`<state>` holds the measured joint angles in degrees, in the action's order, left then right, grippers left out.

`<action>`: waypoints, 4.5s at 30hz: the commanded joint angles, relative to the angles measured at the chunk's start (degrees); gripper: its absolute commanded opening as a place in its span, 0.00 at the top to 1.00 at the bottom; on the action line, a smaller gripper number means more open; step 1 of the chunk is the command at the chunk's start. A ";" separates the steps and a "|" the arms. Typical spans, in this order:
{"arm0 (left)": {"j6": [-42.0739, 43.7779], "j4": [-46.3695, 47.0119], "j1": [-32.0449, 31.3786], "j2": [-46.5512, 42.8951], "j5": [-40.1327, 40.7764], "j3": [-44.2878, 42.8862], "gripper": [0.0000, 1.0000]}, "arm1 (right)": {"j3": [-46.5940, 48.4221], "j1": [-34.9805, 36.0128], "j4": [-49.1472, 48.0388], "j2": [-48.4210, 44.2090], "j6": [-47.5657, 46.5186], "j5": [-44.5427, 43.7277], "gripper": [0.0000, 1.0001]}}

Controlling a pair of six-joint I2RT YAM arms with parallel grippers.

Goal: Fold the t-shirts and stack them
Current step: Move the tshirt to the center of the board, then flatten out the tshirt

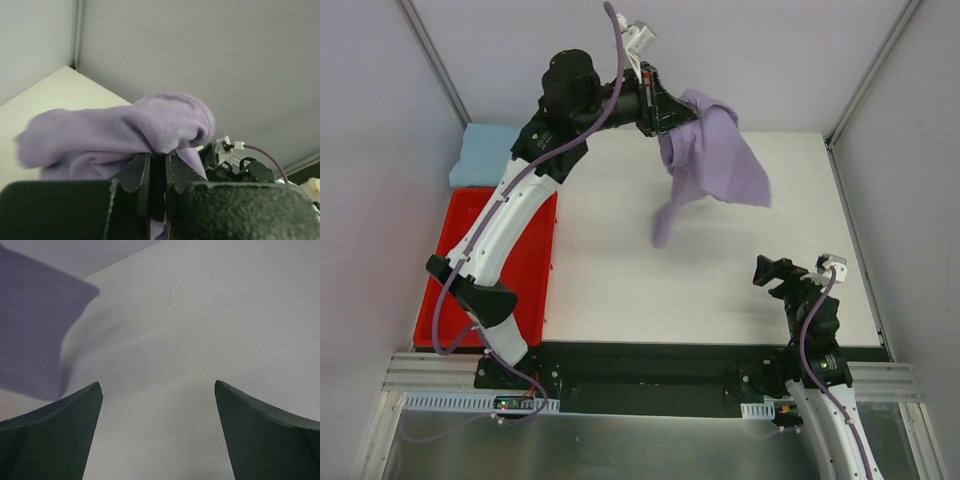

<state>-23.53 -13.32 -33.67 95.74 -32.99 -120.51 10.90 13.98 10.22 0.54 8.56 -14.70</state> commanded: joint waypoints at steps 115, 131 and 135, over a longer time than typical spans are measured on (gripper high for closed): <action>1.65 -6.37 -15.38 2.63 43.00 43.76 1.00 | 8.60 0.00 11.13 16.58 1.11 -5.01 0.04; -6.09 -4.69 -1.50 -24.63 66.30 68.12 1.00 | 17.67 13.52 33.81 32.86 14.64 8.74 0.02; -8.37 -5.13 2.63 -28.85 67.44 71.28 1.00 | 17.40 14.15 36.71 31.11 17.98 1.18 0.02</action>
<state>-28.25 -18.28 -34.70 71.92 29.08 -51.48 26.83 27.59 41.19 33.39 21.47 -6.72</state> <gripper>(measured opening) 0.010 0.980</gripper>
